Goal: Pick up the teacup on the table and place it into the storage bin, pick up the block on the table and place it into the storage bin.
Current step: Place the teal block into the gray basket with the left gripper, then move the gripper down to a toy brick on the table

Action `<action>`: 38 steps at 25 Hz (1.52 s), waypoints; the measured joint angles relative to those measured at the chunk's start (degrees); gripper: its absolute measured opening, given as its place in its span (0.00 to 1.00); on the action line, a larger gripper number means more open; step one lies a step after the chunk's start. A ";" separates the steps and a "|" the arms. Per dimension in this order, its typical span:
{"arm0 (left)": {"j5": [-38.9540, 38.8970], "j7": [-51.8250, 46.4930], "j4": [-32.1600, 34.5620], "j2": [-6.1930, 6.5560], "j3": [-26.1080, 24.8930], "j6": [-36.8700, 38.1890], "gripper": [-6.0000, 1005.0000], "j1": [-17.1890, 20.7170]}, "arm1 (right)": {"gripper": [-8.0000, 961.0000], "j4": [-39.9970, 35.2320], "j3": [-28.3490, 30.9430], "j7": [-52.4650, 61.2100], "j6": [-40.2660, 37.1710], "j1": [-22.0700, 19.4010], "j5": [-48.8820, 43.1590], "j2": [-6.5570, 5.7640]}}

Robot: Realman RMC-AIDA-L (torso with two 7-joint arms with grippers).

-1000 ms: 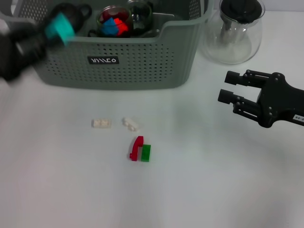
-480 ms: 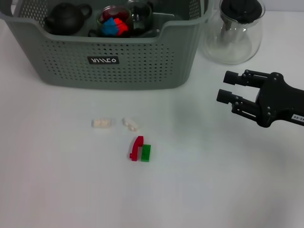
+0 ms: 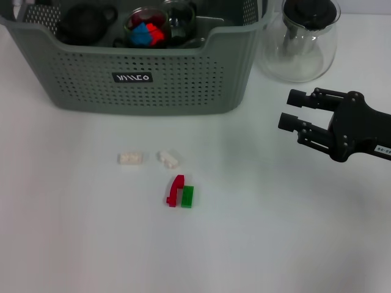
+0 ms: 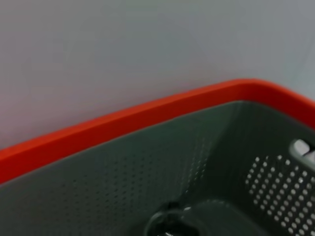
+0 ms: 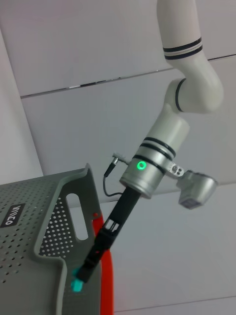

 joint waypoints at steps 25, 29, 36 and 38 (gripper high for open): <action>-31.14 58.38 2.59 -6.73 -21.35 40.36 0.56 30.04 | 0.53 0.00 0.09 0.00 0.09 0.24 -0.01 -0.09; -23.56 68.50 -2.90 -8.34 -21.89 39.27 0.56 32.86 | 0.53 0.00 0.09 0.26 0.02 0.36 0.00 -0.09; -21.19 79.82 -14.83 -8.76 -21.81 30.68 0.55 32.97 | 0.53 0.00 0.09 1.02 0.17 0.14 -0.01 -0.09; -21.38 80.66 -16.17 -8.82 -22.10 28.04 0.55 32.80 | 0.53 0.00 0.09 1.03 0.15 -0.03 -0.05 -0.09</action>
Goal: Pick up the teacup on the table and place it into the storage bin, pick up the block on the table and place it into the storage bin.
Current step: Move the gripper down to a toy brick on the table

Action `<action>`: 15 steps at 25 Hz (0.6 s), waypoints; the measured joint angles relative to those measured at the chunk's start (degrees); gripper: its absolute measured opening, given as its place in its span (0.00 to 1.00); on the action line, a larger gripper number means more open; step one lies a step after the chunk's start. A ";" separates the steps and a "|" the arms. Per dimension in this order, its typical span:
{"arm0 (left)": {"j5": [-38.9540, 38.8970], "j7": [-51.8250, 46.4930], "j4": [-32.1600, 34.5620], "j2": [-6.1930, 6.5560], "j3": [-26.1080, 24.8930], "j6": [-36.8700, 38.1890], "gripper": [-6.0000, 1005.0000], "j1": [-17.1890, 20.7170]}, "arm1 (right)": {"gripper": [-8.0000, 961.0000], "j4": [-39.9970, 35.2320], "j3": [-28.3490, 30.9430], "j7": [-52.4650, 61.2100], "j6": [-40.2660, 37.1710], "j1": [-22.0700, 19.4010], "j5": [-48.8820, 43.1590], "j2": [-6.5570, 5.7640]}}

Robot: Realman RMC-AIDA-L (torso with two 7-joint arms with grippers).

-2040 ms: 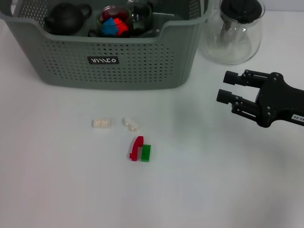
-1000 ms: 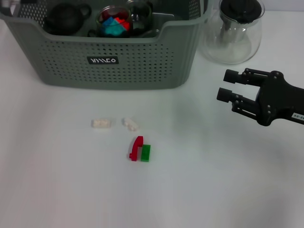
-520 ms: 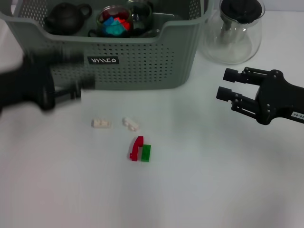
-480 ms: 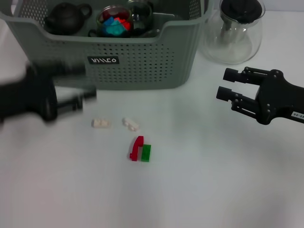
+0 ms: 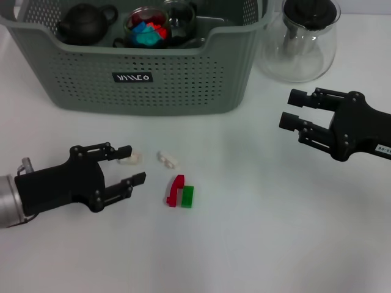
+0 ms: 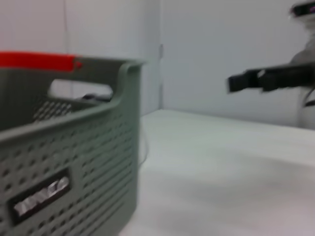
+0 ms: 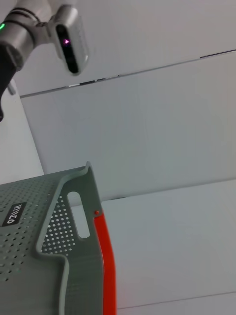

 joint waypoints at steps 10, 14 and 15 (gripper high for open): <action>-0.30 3.19 -5.90 -0.13 -2.02 -14.99 0.55 -2.44 | 0.53 0.00 0.00 0.03 -0.01 -0.13 -0.01 0.08; -0.22 5.15 -6.47 -0.13 -1.93 -16.22 0.55 -3.22 | 0.53 0.00 0.00 0.15 0.02 -0.05 -0.04 0.08; -0.13 5.17 -6.63 -0.11 -1.82 -16.64 0.55 -3.45 | 0.53 0.00 0.00 0.18 0.02 -0.05 -0.05 0.08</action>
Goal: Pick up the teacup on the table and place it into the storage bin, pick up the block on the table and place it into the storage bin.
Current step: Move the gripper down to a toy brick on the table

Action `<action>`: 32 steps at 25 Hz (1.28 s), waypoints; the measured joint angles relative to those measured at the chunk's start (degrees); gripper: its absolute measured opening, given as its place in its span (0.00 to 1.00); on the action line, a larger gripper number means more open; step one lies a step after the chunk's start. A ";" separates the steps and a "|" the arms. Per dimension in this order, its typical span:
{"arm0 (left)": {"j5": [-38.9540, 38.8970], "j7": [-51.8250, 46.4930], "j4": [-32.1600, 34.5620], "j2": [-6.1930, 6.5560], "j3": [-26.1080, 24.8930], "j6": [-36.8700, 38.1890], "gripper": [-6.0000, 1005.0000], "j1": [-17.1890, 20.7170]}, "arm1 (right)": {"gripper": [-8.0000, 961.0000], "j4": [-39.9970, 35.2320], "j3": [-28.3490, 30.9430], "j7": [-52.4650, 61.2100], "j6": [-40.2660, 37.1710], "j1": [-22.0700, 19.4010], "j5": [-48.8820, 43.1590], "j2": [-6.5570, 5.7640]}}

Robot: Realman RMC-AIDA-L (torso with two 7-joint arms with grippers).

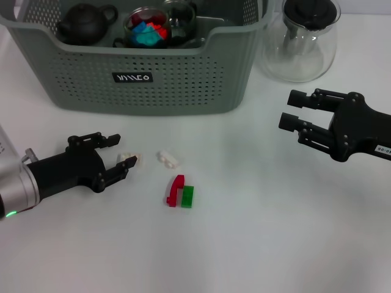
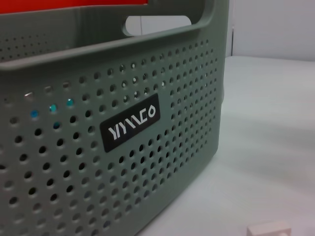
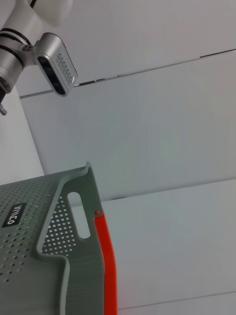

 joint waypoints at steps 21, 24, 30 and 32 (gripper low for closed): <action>2.21 0.02 -0.41 -0.07 2.29 -0.42 0.55 0.32 | 0.53 0.00 0.00 0.03 0.39 -0.21 0.08 -0.09; 1.93 0.14 -0.56 -0.12 2.09 -1.40 0.55 0.14 | 0.53 0.00 0.00 0.03 0.38 -0.17 0.10 -0.08; 1.88 0.13 -0.40 -0.10 1.90 -1.67 0.53 -0.05 | 0.53 0.00 0.00 0.03 0.43 0.01 0.07 0.00; 1.83 0.00 -0.21 -0.10 1.76 -1.78 0.47 -0.09 | 0.53 0.00 0.00 0.04 0.44 0.00 0.08 -0.02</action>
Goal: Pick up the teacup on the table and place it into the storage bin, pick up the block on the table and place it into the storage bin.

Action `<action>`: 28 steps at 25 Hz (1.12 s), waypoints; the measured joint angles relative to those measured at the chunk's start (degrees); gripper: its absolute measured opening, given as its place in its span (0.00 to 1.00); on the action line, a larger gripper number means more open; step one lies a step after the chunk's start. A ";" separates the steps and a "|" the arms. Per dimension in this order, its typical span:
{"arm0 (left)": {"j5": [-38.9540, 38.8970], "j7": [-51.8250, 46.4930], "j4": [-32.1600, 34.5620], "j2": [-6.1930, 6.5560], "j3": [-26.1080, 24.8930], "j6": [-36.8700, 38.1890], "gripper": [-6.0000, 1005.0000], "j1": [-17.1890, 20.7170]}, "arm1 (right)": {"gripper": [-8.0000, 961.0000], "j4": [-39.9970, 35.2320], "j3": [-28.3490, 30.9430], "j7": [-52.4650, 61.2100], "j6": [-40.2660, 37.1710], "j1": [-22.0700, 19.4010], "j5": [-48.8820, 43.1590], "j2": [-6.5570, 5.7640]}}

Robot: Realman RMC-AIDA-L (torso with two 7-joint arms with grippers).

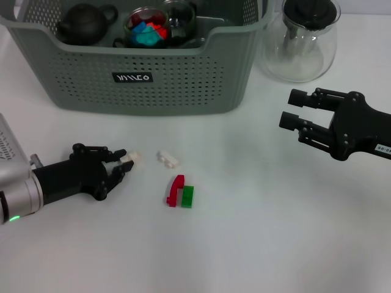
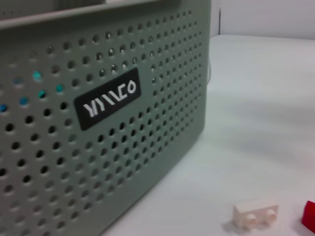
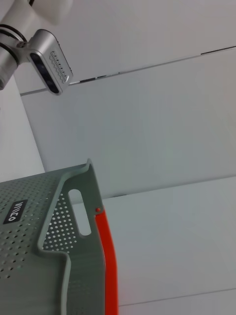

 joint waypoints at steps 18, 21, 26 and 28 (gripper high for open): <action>-2.52 -21.17 13.97 2.79 -7.00 32.65 0.21 -1.36 | 0.53 -0.02 0.68 0.96 -0.12 0.55 0.01 -0.19; -8.81 -30.18 15.05 4.35 -13.19 39.03 0.22 -5.18 | 0.53 -0.01 0.70 0.96 -0.09 0.60 0.01 -0.17; -17.30 -45.67 15.24 7.77 -15.20 35.50 0.24 -12.15 | 0.53 0.00 0.71 0.96 -0.04 0.61 0.00 -0.15; -16.53 -51.71 15.32 9.35 -13.71 29.44 0.24 -15.28 | 0.53 0.00 0.71 0.96 -0.01 0.61 0.00 -0.10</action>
